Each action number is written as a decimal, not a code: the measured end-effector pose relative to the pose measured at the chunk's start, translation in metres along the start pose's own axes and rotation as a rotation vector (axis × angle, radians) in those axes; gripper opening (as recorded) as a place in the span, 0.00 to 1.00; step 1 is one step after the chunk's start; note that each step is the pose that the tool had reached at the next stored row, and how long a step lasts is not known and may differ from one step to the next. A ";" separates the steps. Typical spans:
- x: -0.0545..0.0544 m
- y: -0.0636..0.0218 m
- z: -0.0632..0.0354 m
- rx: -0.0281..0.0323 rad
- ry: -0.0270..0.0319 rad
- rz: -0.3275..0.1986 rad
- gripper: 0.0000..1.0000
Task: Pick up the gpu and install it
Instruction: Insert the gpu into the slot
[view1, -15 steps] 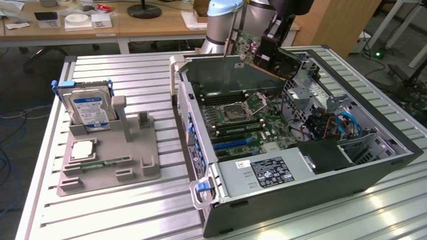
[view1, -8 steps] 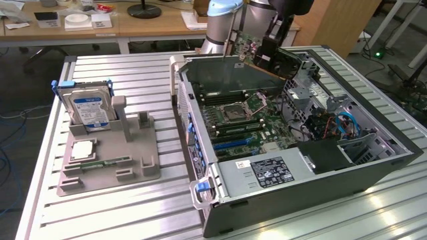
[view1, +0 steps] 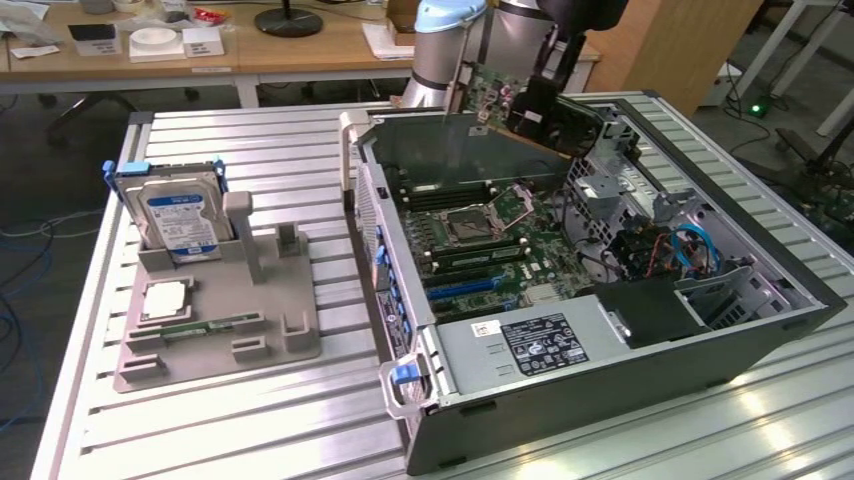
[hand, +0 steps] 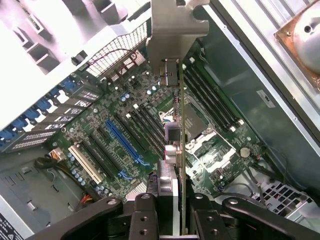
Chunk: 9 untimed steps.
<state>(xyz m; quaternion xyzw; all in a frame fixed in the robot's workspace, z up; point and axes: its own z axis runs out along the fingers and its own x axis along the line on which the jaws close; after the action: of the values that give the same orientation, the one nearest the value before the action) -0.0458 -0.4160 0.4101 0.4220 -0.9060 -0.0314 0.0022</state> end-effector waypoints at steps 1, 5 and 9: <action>0.000 0.0000 0.0000 -0.0002 0.0004 -0.007 0.28; 0.000 -0.0001 0.0000 -0.0011 0.0017 -0.035 0.28; 0.000 -0.0002 0.0000 -0.0021 0.0030 -0.064 0.28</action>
<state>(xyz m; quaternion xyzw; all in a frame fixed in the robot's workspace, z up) -0.0458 -0.4162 0.4100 0.4508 -0.8920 -0.0318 0.0030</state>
